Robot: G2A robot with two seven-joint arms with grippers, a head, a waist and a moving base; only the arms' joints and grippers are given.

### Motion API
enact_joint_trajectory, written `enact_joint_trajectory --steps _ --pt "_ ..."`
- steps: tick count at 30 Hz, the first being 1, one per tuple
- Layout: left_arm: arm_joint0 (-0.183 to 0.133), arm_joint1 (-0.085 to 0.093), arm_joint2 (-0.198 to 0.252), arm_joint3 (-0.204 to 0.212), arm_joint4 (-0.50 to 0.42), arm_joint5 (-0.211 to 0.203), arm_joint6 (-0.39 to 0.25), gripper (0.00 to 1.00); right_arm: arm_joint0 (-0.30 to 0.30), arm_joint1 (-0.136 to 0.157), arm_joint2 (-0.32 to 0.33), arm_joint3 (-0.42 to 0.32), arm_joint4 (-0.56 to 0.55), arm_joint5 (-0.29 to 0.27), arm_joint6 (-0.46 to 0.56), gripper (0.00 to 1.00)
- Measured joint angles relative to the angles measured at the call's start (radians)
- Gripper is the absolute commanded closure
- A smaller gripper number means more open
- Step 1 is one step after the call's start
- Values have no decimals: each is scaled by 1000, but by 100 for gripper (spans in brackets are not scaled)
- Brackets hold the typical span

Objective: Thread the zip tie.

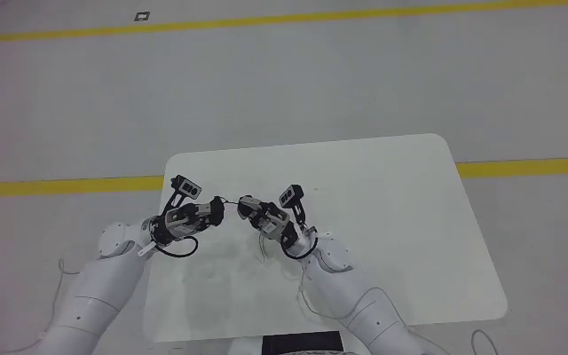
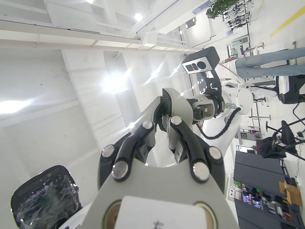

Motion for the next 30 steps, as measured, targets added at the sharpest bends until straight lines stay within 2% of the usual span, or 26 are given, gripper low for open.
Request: enact_joint_trajectory --steps 30 --pt "0 0 0 0 0 0 0 100 2 9 2 45 3 0 -32 100"
